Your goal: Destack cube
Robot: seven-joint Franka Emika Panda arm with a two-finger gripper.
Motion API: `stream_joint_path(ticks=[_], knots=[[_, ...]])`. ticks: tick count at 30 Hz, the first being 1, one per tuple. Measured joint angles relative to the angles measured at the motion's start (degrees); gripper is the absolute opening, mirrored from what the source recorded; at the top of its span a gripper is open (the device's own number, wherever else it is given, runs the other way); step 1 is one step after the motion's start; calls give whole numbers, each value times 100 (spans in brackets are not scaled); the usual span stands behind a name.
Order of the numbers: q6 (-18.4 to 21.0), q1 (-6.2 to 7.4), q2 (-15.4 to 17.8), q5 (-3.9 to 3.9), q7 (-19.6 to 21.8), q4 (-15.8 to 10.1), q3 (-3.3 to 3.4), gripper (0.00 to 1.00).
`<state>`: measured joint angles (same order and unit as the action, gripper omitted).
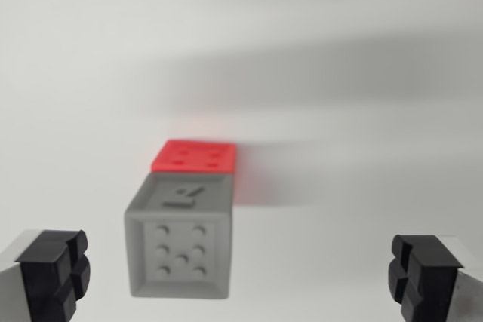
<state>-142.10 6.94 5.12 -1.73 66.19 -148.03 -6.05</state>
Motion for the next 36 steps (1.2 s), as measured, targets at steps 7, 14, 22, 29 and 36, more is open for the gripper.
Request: stream_joint_path(ticks=[7,14,22,29,36], knots=[[-344,153,28,-2,349,-351,-157,100],[-683,310,27,-3,709,-660,-318,100],[-1123,407,-206,42,991,-831,-430,100],[-1709,383,-870,297,1168,-823,-387,100],[-2106,399,-1284,555,1355,-793,-308,100]])
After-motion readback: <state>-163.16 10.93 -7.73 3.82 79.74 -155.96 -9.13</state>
